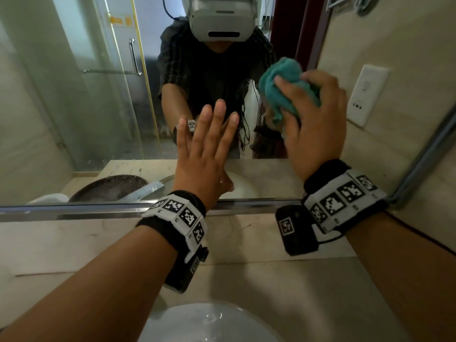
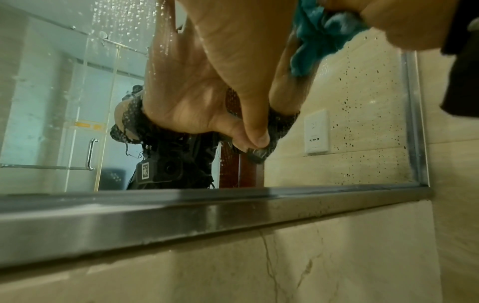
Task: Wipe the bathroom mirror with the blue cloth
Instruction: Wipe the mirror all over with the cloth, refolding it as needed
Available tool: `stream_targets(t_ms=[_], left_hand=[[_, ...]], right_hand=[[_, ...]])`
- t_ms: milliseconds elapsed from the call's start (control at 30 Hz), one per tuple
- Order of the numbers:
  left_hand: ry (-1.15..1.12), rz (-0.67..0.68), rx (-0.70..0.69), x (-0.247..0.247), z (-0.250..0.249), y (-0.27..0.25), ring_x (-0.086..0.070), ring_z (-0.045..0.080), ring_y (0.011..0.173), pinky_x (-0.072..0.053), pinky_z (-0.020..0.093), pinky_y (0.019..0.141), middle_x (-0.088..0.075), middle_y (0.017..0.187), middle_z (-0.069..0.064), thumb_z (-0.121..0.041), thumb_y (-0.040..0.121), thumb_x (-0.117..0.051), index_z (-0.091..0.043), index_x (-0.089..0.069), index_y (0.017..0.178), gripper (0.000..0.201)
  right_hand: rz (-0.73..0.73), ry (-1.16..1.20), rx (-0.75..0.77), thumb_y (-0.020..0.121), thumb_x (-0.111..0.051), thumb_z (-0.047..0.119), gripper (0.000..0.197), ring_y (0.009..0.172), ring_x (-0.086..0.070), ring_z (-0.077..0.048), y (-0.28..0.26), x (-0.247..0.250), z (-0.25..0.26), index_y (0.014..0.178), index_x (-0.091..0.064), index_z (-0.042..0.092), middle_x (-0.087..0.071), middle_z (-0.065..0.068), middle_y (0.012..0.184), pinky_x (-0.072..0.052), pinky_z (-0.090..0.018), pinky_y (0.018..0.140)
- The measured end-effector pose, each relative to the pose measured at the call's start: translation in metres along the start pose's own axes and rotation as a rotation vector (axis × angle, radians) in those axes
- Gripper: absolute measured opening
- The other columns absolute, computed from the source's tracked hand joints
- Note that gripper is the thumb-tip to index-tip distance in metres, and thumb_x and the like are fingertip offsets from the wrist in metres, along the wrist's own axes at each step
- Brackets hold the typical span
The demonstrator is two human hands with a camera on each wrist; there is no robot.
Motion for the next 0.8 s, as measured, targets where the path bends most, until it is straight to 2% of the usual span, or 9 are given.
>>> stream_targets(t_ms=[67, 167, 233, 300, 400, 533, 667, 733, 800], left_hand=[[-0.006, -0.019, -0.005, -0.002, 0.0, 0.0, 0.002, 0.03, 0.144, 0.001, 0.055, 0.114, 0.005, 0.156, 0.011, -0.071, 0.054, -0.071, -0.015, 0.002, 0.151, 0.134], [-0.048, -0.119, -0.005, -0.003, 0.001, -0.001, -0.003, 0.028, 0.144, -0.006, 0.055, 0.114, -0.004, 0.155, 0.013, -0.067, 0.08, -0.053, -0.014, -0.004, 0.151, 0.101], [-0.062, -0.12, -0.011, -0.005, 0.001, -0.001, -0.005, 0.029, 0.143, -0.005, 0.054, 0.114, -0.004, 0.154, 0.013, -0.065, 0.085, -0.046, -0.014, -0.002, 0.151, 0.094], [-0.06, -0.089, -0.022, -0.003, 0.001, 0.0, -0.005, 0.03, 0.143, -0.002, 0.054, 0.114, -0.002, 0.154, 0.012, -0.069, 0.076, -0.054, -0.014, -0.002, 0.151, 0.107], [-0.023, -0.025, -0.029, -0.001, 0.003, 0.0, 0.0, 0.03, 0.144, 0.004, 0.053, 0.114, 0.004, 0.155, 0.01, -0.072, 0.052, -0.071, -0.015, 0.001, 0.151, 0.135], [-0.007, -0.009, -0.037, -0.001, 0.005, -0.001, 0.002, 0.028, 0.144, 0.004, 0.053, 0.113, 0.006, 0.155, 0.008, -0.073, 0.048, -0.071, -0.016, 0.004, 0.151, 0.14], [-0.053, -0.041, -0.049, -0.005, 0.007, 0.001, 0.007, 0.028, 0.145, 0.009, 0.051, 0.113, 0.013, 0.158, 0.009, -0.078, 0.061, -0.061, -0.016, 0.003, 0.151, 0.127], [-0.049, -0.053, -0.048, -0.007, 0.007, 0.001, 0.016, 0.026, 0.143, 0.009, 0.05, 0.113, 0.024, 0.154, 0.007, -0.084, 0.066, -0.05, -0.016, 0.008, 0.151, 0.122], [-0.035, -0.043, -0.053, -0.007, 0.007, 0.001, 0.014, 0.027, 0.144, 0.008, 0.051, 0.113, 0.018, 0.156, 0.008, -0.085, 0.065, -0.049, -0.016, 0.01, 0.15, 0.125]], right_hand=[[0.074, -0.022, 0.147, 0.081, -0.061, 0.013, 0.043, 0.107, -0.04, -0.027, -0.033, -0.019, 0.005, 0.122, -0.06, 0.023, -0.045, -0.004, 0.126, -0.036, -0.025, 0.085], [0.325, -0.012, 0.474, 0.083, -0.068, 0.016, 0.034, 0.095, -0.05, -0.026, -0.103, -0.047, 0.008, 0.117, -0.065, 0.019, -0.059, -0.009, 0.118, -0.047, -0.034, 0.08], [0.446, -0.009, 0.497, 0.082, -0.069, 0.017, 0.035, 0.09, -0.055, -0.026, -0.111, -0.049, 0.003, 0.117, -0.065, 0.019, -0.061, -0.011, 0.114, -0.051, -0.035, 0.07], [0.44, -0.017, 0.513, 0.08, -0.069, 0.017, 0.038, 0.093, -0.056, -0.028, -0.094, -0.041, 0.004, 0.118, -0.064, 0.018, -0.06, -0.012, 0.116, -0.051, -0.037, 0.072], [0.225, -0.033, 0.324, 0.083, -0.058, 0.02, 0.04, 0.101, -0.044, -0.026, -0.051, -0.022, 0.006, 0.123, -0.059, 0.02, -0.047, -0.006, 0.124, -0.046, -0.033, 0.074], [0.04, 0.002, 0.074, 0.086, -0.05, 0.025, 0.038, 0.102, -0.041, -0.025, -0.033, -0.015, 0.007, 0.123, -0.058, 0.025, -0.041, 0.002, 0.124, -0.036, -0.023, 0.079], [0.254, -0.045, 0.364, 0.085, -0.065, 0.02, 0.031, 0.093, -0.051, -0.027, -0.093, -0.038, 0.01, 0.116, -0.065, 0.017, -0.059, -0.01, 0.114, -0.05, -0.033, 0.071], [0.44, -0.082, 0.42, 0.077, -0.075, 0.019, 0.036, 0.087, -0.058, -0.029, -0.117, -0.045, 0.006, 0.112, -0.066, 0.016, -0.063, -0.012, 0.11, -0.054, -0.036, 0.066], [0.527, -0.076, 0.444, 0.074, -0.078, 0.02, 0.038, 0.087, -0.06, -0.029, -0.118, -0.045, 0.002, 0.11, -0.067, 0.016, -0.063, -0.012, 0.11, -0.055, -0.038, 0.066]])
Point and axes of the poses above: each hand's wrist, its own y-axis towards the middle knuckle, its own x-axis out of the back of the hand, z = x × y, the point moved 3 cm from there along y, towards the middle knuckle
